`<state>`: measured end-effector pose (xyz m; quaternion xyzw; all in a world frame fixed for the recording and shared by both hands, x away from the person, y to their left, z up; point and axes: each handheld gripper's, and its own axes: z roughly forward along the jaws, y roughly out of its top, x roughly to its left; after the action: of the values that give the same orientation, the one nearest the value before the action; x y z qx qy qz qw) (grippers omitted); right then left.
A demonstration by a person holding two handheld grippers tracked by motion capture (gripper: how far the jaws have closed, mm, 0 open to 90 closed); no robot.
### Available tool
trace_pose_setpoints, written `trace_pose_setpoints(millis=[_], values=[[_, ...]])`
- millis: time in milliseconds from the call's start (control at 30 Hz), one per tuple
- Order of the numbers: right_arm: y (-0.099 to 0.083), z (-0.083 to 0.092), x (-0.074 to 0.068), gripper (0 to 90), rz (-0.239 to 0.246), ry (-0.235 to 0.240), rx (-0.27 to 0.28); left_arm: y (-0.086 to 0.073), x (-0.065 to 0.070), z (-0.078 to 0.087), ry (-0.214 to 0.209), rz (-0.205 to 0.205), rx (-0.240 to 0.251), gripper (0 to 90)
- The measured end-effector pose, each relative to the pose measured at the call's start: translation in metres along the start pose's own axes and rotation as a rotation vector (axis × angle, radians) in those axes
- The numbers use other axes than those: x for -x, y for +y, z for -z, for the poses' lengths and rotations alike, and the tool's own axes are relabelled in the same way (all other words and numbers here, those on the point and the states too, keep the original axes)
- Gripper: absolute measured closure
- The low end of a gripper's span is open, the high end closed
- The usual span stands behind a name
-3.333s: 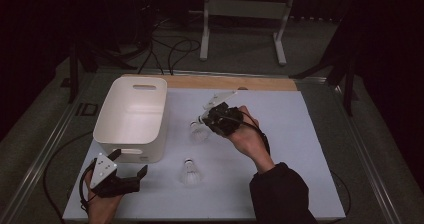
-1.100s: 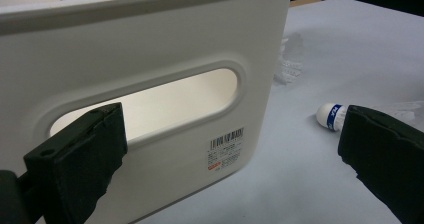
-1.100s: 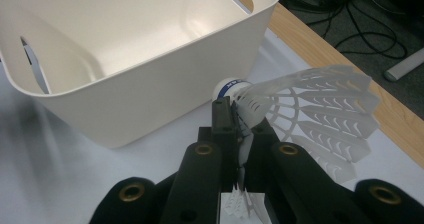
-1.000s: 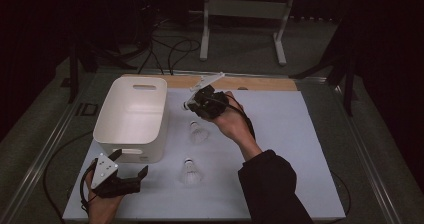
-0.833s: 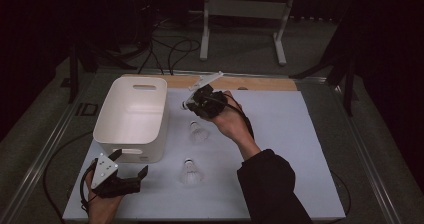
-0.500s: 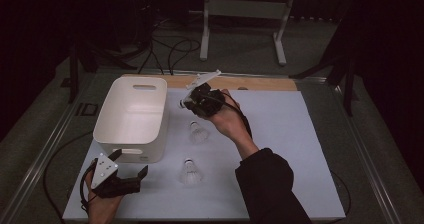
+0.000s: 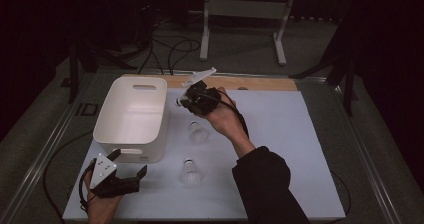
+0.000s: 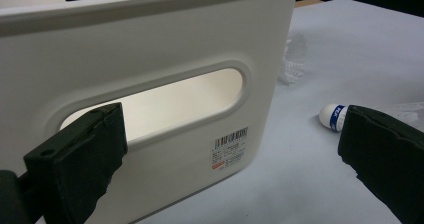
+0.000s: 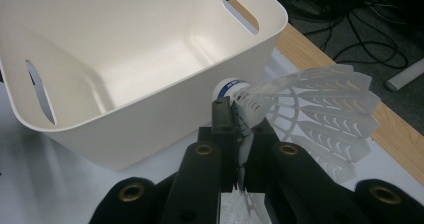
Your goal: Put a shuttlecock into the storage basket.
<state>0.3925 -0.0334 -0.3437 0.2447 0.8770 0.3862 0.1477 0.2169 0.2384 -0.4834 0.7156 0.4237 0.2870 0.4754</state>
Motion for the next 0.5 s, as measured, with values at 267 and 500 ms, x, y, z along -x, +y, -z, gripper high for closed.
trace_pose_setpoints(millis=[267, 500], values=[[0.006, -0.002, -0.002, 86.8, -0.003, -0.001, 0.005, 0.0, 0.0, 0.0, -0.002, -0.009, -0.003, 0.0], [0.012, -0.004, -0.004, 86.8, 0.011, 0.002, 0.01, 0.0, 0.0, 0.0, -0.002, -0.009, -0.004, 0.0]])
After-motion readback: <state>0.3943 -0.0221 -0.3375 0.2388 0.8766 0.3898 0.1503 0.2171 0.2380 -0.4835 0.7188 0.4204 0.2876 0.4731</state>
